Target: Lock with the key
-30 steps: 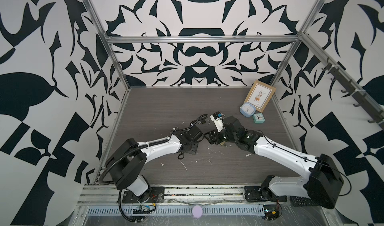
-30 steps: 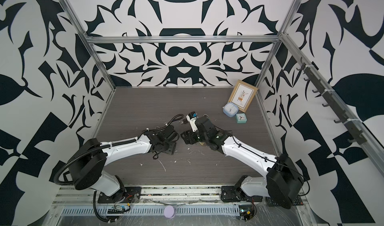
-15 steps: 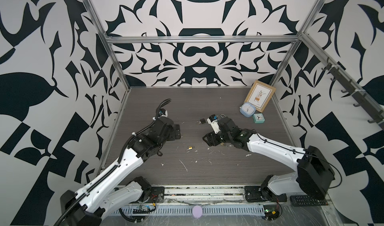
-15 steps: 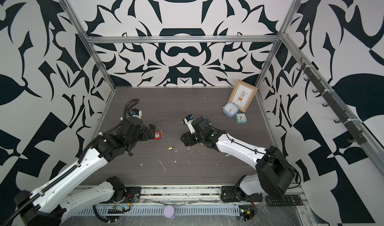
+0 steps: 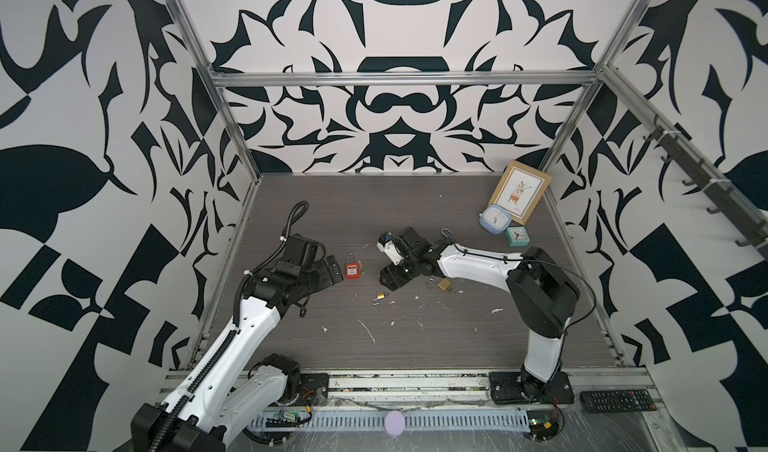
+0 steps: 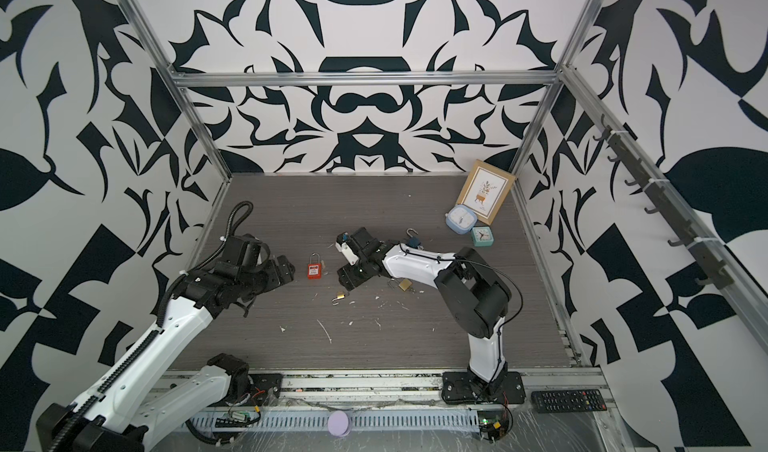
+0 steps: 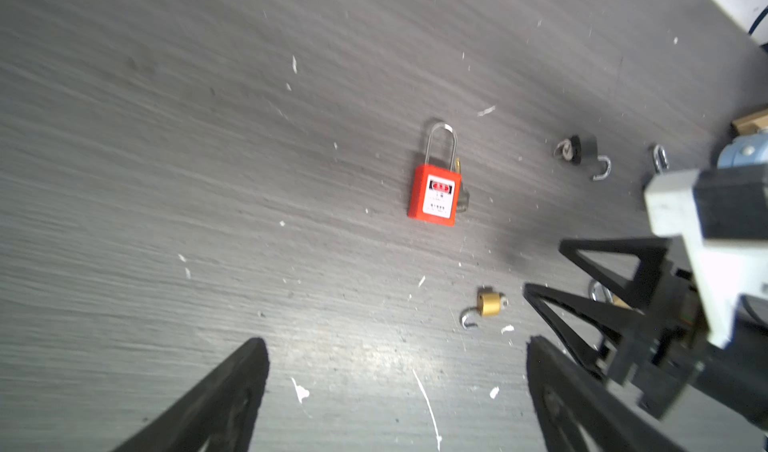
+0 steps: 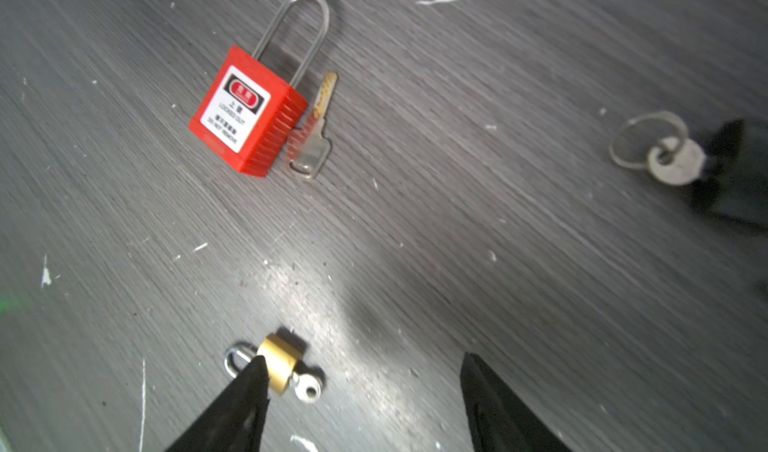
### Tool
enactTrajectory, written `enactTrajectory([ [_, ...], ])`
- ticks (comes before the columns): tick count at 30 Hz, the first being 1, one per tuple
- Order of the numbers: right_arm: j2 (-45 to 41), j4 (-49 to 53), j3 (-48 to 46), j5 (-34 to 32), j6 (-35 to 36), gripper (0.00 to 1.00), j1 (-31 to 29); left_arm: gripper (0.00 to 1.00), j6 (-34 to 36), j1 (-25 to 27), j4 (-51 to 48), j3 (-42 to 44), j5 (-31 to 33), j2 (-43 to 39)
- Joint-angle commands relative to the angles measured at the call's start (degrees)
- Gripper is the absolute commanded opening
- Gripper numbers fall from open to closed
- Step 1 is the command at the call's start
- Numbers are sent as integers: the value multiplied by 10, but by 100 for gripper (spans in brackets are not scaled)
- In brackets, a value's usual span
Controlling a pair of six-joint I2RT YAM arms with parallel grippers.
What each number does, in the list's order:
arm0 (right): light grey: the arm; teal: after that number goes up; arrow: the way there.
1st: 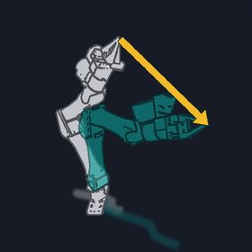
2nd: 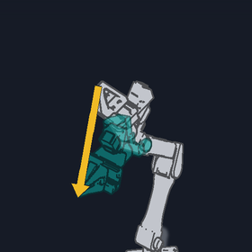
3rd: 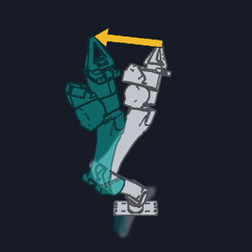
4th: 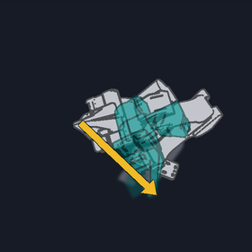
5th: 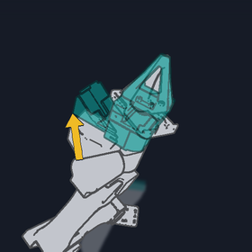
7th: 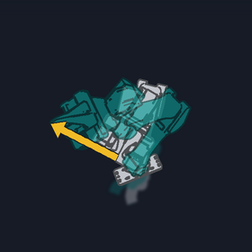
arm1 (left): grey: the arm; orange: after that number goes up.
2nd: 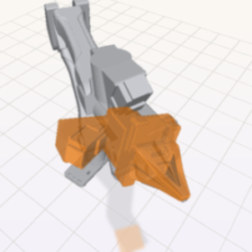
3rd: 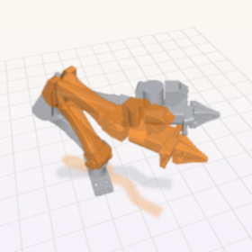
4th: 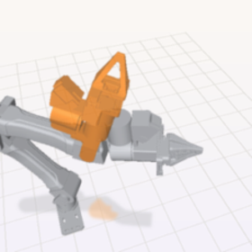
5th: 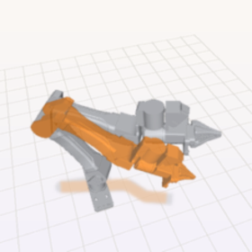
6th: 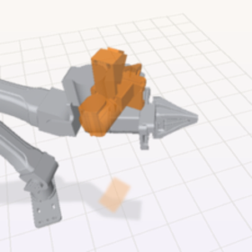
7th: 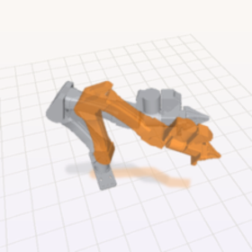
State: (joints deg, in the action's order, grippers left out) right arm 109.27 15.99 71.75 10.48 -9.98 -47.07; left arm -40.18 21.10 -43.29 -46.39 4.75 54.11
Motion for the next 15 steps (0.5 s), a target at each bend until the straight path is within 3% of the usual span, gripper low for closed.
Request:
enactTrajectory([
  [1,17,38,39,-22,26,74,-13,99,-21,-13,-17,10,-56,3],
  [15,18,49,-6,-83,31,73,-43,99,-23,-25,-5,28,-68,6],
])
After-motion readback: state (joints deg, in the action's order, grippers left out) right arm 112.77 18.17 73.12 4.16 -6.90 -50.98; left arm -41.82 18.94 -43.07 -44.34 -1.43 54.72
